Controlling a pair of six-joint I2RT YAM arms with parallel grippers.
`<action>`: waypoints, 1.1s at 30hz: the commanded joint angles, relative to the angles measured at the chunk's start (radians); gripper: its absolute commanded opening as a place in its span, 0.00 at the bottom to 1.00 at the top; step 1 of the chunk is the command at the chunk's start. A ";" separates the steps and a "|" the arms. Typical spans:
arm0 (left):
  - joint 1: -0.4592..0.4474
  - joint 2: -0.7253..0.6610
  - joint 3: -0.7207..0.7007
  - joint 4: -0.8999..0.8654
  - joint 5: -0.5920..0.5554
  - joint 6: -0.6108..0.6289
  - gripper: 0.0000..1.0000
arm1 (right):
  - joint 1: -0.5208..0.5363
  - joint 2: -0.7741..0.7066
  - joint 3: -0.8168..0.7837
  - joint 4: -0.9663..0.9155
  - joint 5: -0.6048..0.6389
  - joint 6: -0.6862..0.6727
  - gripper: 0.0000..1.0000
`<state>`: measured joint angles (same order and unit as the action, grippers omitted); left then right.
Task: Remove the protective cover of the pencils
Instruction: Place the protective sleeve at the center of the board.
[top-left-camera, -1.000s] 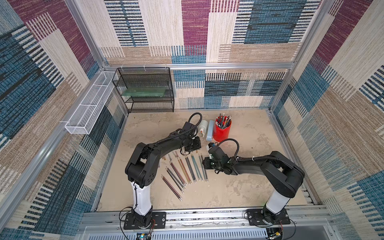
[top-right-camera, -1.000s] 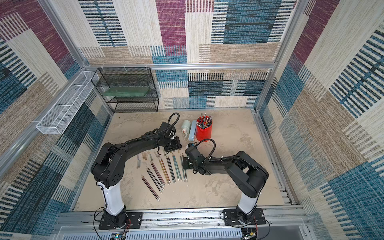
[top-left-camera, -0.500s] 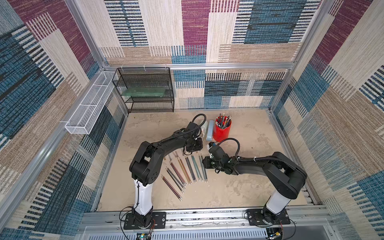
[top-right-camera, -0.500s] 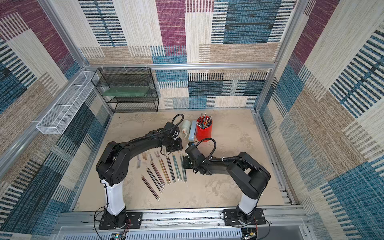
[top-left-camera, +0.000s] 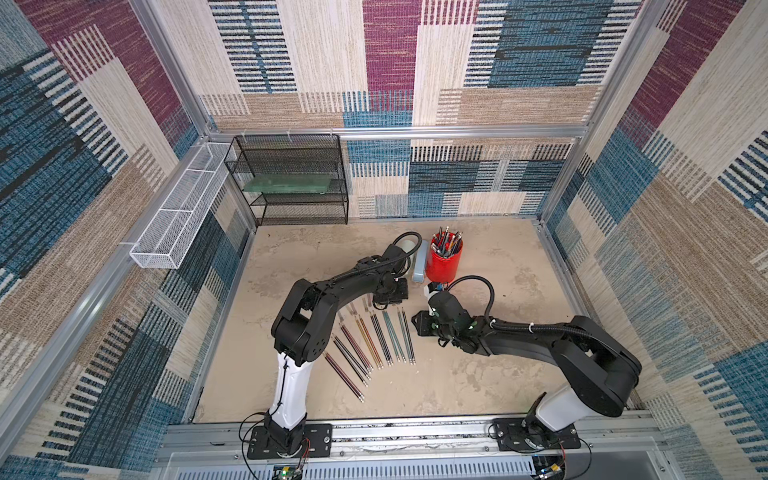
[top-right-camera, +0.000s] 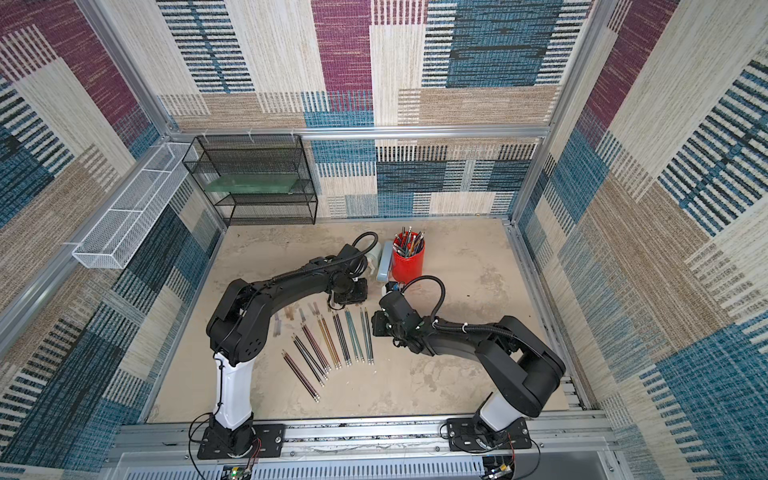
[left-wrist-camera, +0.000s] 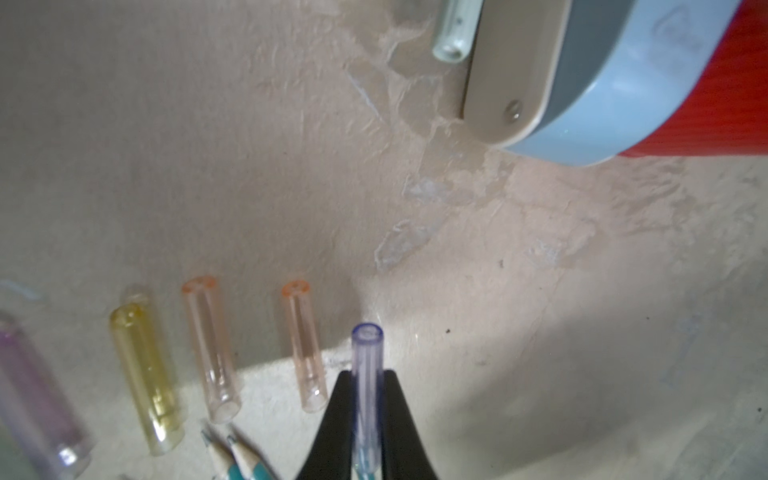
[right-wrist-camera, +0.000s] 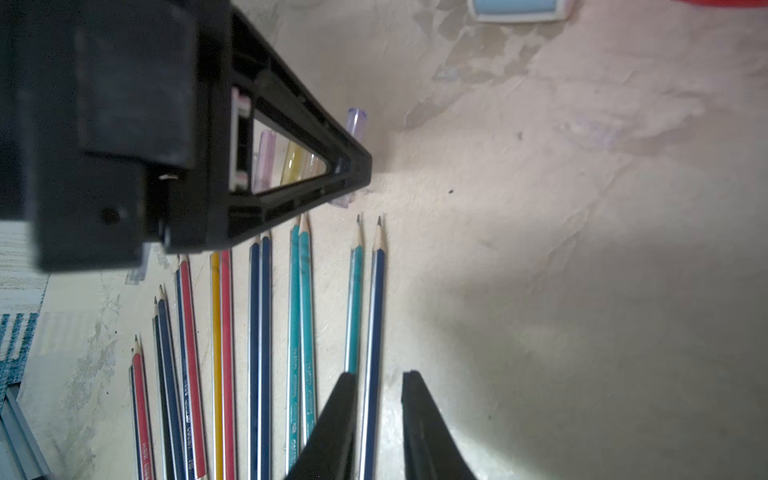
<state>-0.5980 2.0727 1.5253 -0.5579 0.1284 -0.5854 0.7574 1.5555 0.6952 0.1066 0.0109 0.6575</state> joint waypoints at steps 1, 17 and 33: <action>0.000 0.008 0.015 -0.025 -0.022 0.036 0.00 | -0.005 -0.026 -0.015 0.020 0.024 0.010 0.26; 0.001 0.052 0.053 -0.046 -0.010 0.042 0.11 | -0.010 -0.042 -0.025 0.018 0.024 0.008 0.27; 0.000 0.051 0.052 -0.041 -0.010 0.041 0.20 | -0.017 -0.034 -0.022 0.017 0.015 0.005 0.27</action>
<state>-0.5980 2.1258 1.5734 -0.5972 0.1112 -0.5724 0.7403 1.5200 0.6720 0.1070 0.0193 0.6647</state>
